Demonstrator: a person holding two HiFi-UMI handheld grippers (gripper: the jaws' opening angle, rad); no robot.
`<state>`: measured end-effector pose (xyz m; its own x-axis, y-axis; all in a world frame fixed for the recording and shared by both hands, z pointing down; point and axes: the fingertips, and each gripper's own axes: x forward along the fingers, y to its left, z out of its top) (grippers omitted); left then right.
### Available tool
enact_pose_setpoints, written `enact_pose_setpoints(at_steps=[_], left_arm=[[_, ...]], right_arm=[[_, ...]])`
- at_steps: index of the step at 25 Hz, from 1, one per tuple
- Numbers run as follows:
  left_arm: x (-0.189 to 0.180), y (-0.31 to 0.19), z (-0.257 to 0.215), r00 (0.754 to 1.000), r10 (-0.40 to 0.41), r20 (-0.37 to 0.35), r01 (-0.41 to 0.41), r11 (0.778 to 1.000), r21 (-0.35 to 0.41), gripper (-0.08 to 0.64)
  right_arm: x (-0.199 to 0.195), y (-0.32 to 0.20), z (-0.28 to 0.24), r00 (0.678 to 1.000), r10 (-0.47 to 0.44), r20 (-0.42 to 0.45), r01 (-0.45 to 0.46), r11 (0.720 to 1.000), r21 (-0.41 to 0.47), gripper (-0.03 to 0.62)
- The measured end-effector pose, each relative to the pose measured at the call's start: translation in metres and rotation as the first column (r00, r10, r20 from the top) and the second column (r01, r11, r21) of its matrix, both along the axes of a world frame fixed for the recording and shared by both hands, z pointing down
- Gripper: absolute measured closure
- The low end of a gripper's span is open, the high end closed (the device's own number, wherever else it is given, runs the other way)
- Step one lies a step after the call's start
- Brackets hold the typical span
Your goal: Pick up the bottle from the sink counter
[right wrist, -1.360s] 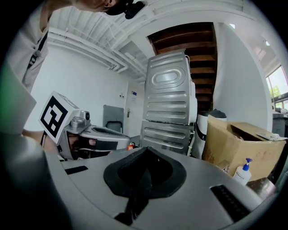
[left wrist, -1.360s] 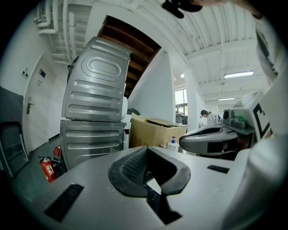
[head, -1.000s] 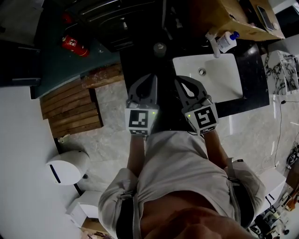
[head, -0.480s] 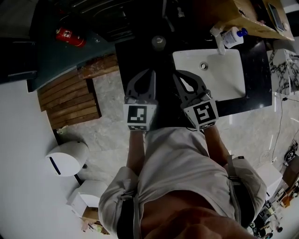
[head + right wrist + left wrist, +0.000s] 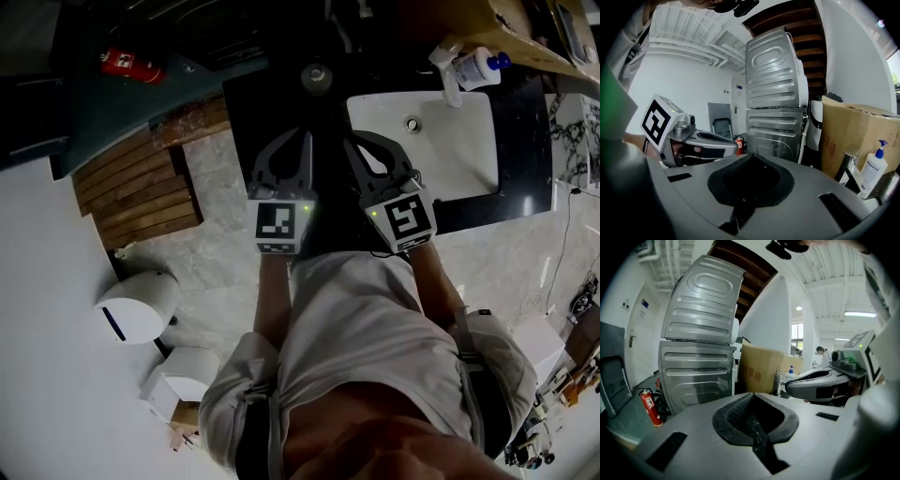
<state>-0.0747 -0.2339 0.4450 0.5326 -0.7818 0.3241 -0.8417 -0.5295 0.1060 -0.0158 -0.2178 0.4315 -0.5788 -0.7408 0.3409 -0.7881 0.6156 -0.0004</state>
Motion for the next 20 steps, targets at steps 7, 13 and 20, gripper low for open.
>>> enact_pose_setpoints(at_steps=[7,13,20], left_arm=[[0.003,-0.013,0.017,1.0,-0.001,0.016,0.001,1.0,-0.026,0.557],[0.008,-0.024,0.032,1.0,-0.001,0.022,0.002,0.999,-0.047,0.557],[0.016,-0.031,0.045,0.999,0.017,0.034,-0.015,0.998,-0.064,0.557]], right_arm=[[-0.001,-0.013,0.013,1.0,-0.008,-0.004,0.008,1.0,-0.022,0.6],[0.002,-0.026,0.026,1.0,-0.004,-0.003,0.004,0.999,-0.04,0.6],[0.006,-0.033,0.04,1.0,0.003,-0.001,-0.003,0.998,-0.066,0.6]])
